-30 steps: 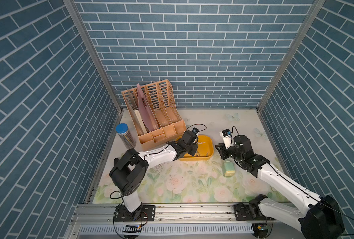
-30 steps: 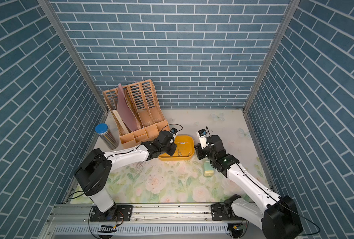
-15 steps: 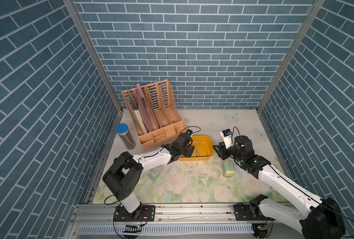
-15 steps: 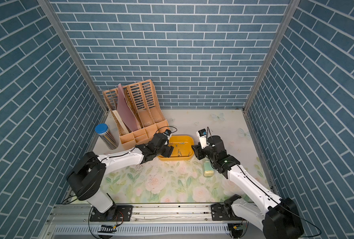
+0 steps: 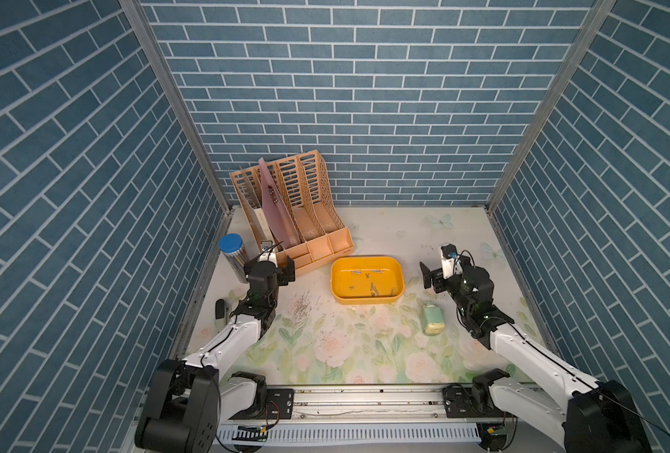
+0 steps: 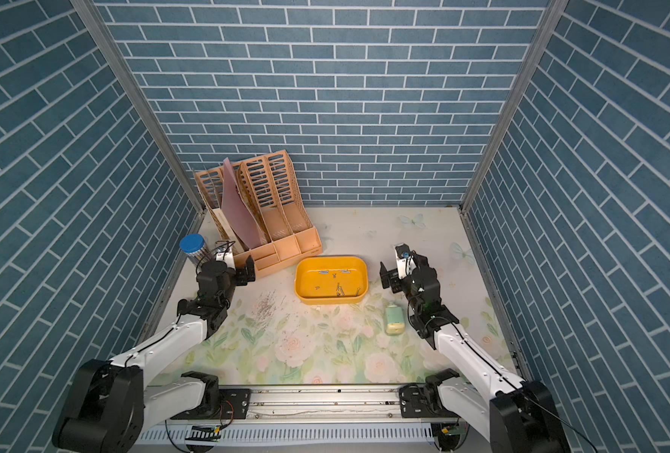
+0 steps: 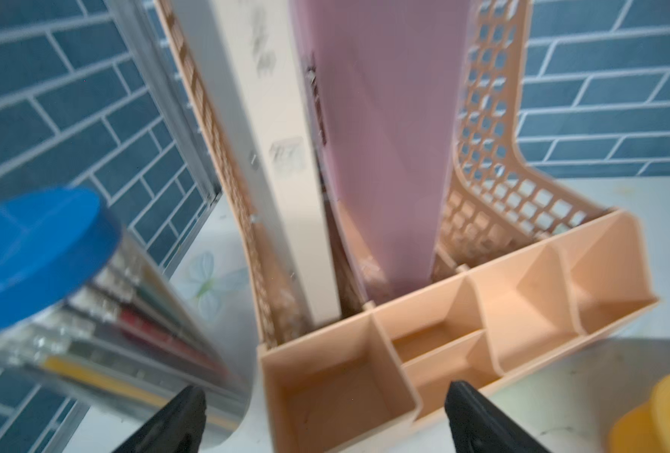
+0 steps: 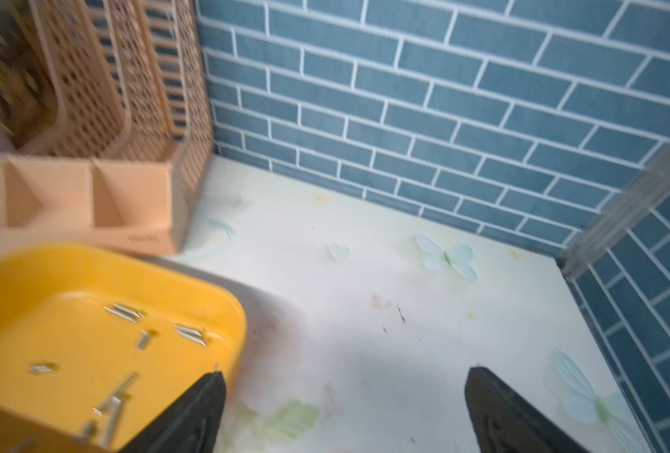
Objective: Put the screws on the desktop into the storage box
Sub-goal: Reset both arms
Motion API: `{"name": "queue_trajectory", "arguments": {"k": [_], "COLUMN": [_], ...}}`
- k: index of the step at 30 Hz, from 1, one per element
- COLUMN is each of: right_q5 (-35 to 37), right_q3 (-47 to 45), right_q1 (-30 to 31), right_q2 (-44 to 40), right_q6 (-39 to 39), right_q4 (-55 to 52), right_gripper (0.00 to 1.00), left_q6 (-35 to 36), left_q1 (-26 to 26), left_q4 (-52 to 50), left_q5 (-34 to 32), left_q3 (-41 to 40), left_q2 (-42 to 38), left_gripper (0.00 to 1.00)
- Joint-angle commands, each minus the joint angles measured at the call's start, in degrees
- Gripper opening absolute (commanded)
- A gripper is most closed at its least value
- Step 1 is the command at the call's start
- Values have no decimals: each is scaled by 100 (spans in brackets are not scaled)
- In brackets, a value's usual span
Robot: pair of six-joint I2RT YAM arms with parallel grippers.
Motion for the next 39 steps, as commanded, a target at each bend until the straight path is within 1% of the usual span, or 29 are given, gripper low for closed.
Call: {"name": "queue_trajectory", "arguments": {"k": [1,4,5,7,8,10,13,14,17,18,19,21,22,23,24,25,26,39], "right_q5": [-9,-52,-79,-149,-154,-278,-50,-8,-62,27,71,25,-23,-164,-410,-524,-489,-481], "right_q3": [-259,-721,-777,-748,-677,-851,-962,-994,-1177,-1180,-1113,-1127,-1081,-949,-905,-900,-894,-924], "right_q1": [-555,-743,-826,-998,-1031,-1082,-1115,-1122,-1209,-1229,-1310,-1398,-1471,-1551,-1706,-1784,-1783,-1775], "right_q2": [628,1130,1361,1742,1763,1751,1788,1816,2138,2236,2269,2496,2611,2794,2750,2796,2753,2758], "right_q6": [-307,-278,-233,-176,-177,-187,-179,-183,-42,13,128,229,310,384,454,499,492,483], "right_q4": [1482,2638,2866,3033,2944,3410,3736,3864,4578,4665,4551,4824,4778,4761,4549,4655,4544,4619], "right_gripper": [100,100,100,100,100,100,100,100,100,100,100,100,100,100,100,100,100,100], "left_q6": [-74,58,137,250,324,366,306,360,419,419,386,264,254,238,204,200,200,191], "left_q1": [345,407,452,514,524,554,614,590,539,524,520,532,530,541,569,594,593,603], "left_q4": [1555,2005,2119,2490,2443,2693,3725,3728,4446,4465,4439,4517,4539,4484,4474,4447,4467,4470], "left_q5": [631,709,898,1017,1054,1078,1083,1101,1062,1020,938,727,711,711,721,749,742,759], "left_q3": [-362,-368,-328,-312,-249,-316,-829,-869,-1216,-1243,-1220,-1234,-1228,-1196,-1184,-1183,-1183,-1184], "left_q2": [259,789,1036,1508,1585,1546,1743,1682,1796,1796,1830,1892,1902,1905,1922,1918,1922,1917], "left_gripper": [100,100,100,100,100,100,100,100,100,100,100,100,100,100,100,100,100,100]}}
